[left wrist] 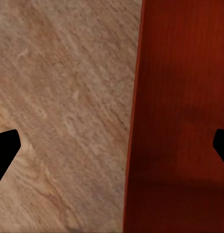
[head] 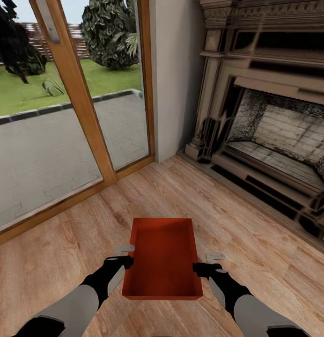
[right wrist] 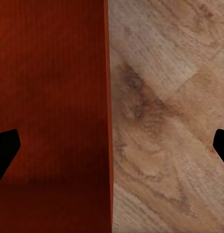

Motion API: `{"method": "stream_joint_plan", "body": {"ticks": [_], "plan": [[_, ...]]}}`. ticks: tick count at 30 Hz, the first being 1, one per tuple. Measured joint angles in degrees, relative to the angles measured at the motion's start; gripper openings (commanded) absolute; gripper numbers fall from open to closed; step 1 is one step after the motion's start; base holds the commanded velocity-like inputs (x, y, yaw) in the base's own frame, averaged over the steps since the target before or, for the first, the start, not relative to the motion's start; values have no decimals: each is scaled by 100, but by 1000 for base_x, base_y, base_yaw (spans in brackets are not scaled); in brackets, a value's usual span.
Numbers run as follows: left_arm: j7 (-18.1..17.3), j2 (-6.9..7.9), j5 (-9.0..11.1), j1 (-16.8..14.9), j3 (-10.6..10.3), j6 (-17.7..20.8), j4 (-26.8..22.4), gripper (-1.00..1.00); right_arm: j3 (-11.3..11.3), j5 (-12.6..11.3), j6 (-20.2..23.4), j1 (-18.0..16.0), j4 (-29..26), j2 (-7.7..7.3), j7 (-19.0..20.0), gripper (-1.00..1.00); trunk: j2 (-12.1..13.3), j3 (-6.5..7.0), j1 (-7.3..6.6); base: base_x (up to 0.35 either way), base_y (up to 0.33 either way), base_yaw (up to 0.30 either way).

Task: Move the two storage containers from the living room to the garage. In the garage, place one container on the floor and stack the other container on top of it (either order is fine).

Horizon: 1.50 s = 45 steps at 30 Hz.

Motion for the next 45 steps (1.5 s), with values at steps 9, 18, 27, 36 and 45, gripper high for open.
{"method": "stream_joint_plan", "body": {"ticks": [9, 18, 27, 36, 45], "plan": [[2, -41, 0, 0, 20, -8, -13, 100, 1, 2, -1, 2, 1, 1, -2, 100, 0, 0, 0, 0, 0, 0], [13, -63, 0, 0, 21, -9, -25, 100, 1, -1, 6, -2, 1, 2, -2, 100, 0, 0, 0, 0, 0, 0], [26, -118, 0, 0, 23, -2, -31, 100, 1, 2, 8, -1, 1, 2, -2, 100, 0, 0, 0, 0, 0, 0], [15, -102, 8, -6, 28, 0, -23, 100, 1, 2, 2, 2, 2, 2, -2, 100, -359, -161, 197, 0, 0, 0], [9, -94, 37, -8, 30, 0, 6, 100, 1, 17, -1, 3, 2, -6, -2, 100, -720, -323, 395, 0, 0, 0]]}}
